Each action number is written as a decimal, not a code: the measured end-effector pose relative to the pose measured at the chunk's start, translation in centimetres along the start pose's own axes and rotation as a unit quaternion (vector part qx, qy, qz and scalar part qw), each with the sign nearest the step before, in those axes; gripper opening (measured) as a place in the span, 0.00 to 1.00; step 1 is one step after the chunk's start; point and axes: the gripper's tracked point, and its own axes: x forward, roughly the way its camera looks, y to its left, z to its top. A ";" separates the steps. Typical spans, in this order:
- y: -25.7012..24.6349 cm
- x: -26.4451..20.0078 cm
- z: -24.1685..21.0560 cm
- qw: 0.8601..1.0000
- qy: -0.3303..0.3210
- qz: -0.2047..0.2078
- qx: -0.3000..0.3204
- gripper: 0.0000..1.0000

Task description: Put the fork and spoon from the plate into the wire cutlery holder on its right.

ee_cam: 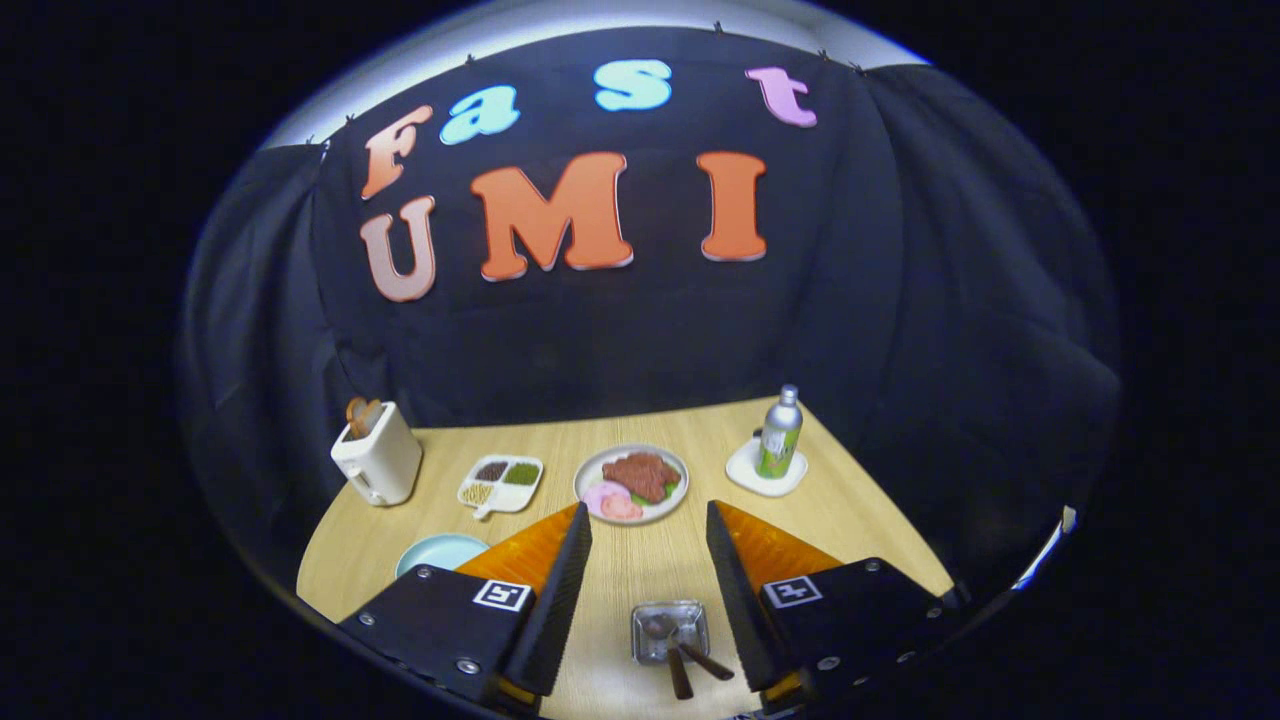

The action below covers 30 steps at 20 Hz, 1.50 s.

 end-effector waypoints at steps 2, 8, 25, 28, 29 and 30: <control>0.7 -0.8 3.3 0.999 -0.050 0.006 -0.004 0.78; 2.2 -3.6 10.8 0.985 -0.167 0.015 -0.027 0.82; 4.0 -6.0 14.0 0.975 -0.217 0.022 -0.051 0.82; 4.3 -6.2 14.1 0.973 -0.223 0.026 -0.051 0.83; 4.6 -6.4 14.3 0.972 -0.228 0.028 -0.052 0.83; 4.7 -6.4 14.4 0.971 -0.230 0.028 -0.054 0.83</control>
